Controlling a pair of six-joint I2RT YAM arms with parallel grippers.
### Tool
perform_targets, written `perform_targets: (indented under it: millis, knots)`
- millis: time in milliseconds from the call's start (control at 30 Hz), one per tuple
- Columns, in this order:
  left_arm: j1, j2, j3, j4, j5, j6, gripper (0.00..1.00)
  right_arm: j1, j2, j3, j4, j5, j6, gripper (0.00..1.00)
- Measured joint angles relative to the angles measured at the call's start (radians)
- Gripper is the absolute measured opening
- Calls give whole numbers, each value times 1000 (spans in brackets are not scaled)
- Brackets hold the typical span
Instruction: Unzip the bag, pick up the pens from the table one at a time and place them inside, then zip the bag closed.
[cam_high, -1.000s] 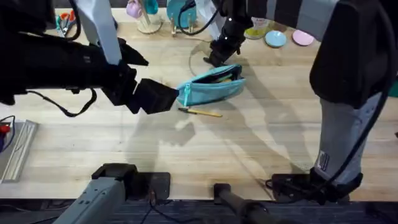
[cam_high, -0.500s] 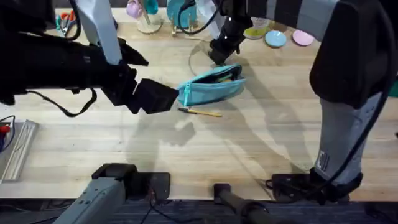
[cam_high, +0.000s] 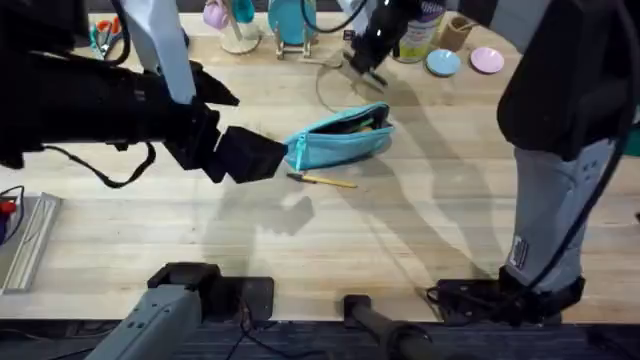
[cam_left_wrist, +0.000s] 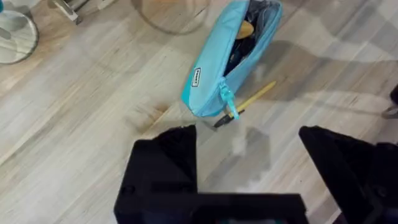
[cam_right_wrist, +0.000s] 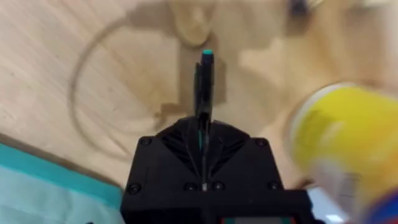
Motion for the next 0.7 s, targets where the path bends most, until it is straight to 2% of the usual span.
perform_targets:
  millis: [133,167,200,400,700]
  knots:
    - [0,0,0,0,0,0,993,-3,0,103,-2,2,-67,33]
    - [0,0,0,0,0,0,993,-4,-1,172,-50,0,-105,33]
    - [0,0,0,0,0,0,993,-5,-3,185,-71,-4,-122,33]
    - [0,0,0,0,0,0,993,-6,-68,190,-238,-63,-235,33]
    - [0,0,0,0,0,0,994,-9,-295,193,-422,-275,-434,33]
